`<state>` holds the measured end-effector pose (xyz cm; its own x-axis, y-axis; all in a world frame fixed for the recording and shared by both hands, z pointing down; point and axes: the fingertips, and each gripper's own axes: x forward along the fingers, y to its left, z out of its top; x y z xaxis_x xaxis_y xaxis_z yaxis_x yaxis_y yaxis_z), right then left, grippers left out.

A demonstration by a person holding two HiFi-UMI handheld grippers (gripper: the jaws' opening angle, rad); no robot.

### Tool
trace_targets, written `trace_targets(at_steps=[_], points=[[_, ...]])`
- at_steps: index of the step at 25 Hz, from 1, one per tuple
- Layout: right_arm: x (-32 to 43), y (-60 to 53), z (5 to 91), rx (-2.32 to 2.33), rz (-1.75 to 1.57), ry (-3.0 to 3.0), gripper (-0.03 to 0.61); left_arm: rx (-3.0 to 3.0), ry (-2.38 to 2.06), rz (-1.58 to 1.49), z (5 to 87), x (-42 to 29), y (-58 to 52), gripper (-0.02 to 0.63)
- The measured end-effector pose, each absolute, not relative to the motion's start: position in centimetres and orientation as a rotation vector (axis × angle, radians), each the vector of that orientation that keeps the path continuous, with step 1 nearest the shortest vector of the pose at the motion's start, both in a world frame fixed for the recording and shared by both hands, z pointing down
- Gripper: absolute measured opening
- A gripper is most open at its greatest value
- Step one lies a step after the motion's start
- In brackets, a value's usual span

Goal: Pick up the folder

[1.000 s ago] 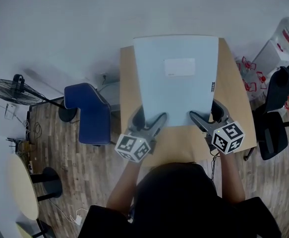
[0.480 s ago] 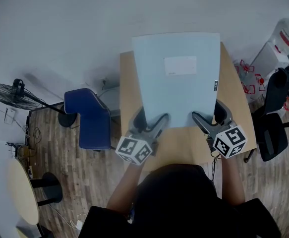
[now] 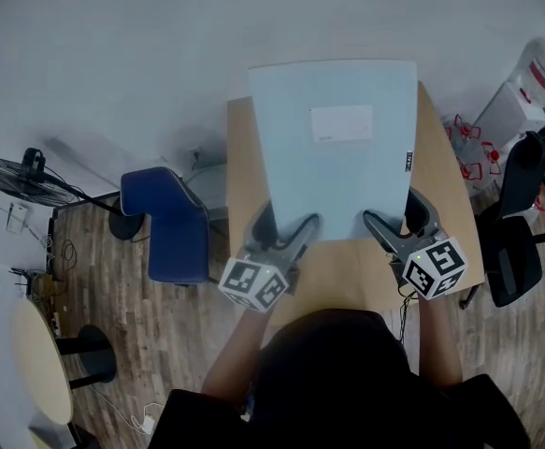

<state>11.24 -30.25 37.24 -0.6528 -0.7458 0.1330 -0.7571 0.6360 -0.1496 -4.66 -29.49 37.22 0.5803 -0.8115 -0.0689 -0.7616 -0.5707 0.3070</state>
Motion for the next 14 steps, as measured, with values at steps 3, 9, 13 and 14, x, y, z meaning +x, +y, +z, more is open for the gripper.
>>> trace_targets(at_steps=[3, 9, 13, 14], points=[[10.5, -31.06, 37.21, 1.279, 0.301, -2.783, 0.403, 2.568, -1.307, -0.296, 37.18, -5.42, -30.29, 0.39], [10.52, -31.31, 37.42, 1.278, 0.277, -2.787, 0.402, 2.568, -1.301, -0.299, 37.45, -5.38, -30.61, 0.39], [10.6, -31.34, 37.35, 1.29, 0.293, -2.778, 0.402, 2.565, -1.296, -0.304, 37.52, -5.3, -30.69, 0.39], [10.62, -31.36, 37.33, 1.295, 0.3, -2.775, 0.402, 2.565, -1.296, -0.304, 37.52, -5.28, -30.72, 0.39]])
